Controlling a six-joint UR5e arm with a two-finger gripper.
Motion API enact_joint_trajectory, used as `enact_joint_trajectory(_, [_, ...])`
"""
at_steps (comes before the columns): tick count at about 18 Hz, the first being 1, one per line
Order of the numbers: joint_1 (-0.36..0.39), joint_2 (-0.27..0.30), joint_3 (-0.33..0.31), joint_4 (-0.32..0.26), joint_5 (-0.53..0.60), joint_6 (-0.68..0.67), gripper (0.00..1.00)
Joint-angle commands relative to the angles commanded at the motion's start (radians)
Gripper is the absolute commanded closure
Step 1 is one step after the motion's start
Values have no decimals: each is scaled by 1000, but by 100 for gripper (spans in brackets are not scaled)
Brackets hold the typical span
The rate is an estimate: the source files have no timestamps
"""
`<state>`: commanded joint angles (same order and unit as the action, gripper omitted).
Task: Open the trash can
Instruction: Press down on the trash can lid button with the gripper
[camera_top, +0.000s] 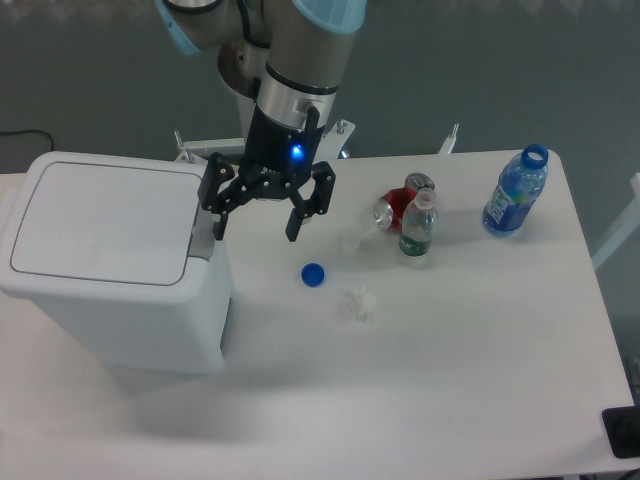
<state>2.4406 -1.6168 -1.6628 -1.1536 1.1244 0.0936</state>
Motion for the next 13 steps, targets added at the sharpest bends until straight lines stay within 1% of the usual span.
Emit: enact_joint_trajectory(13, [-2, 0, -9, 2, 0, 3, 0])
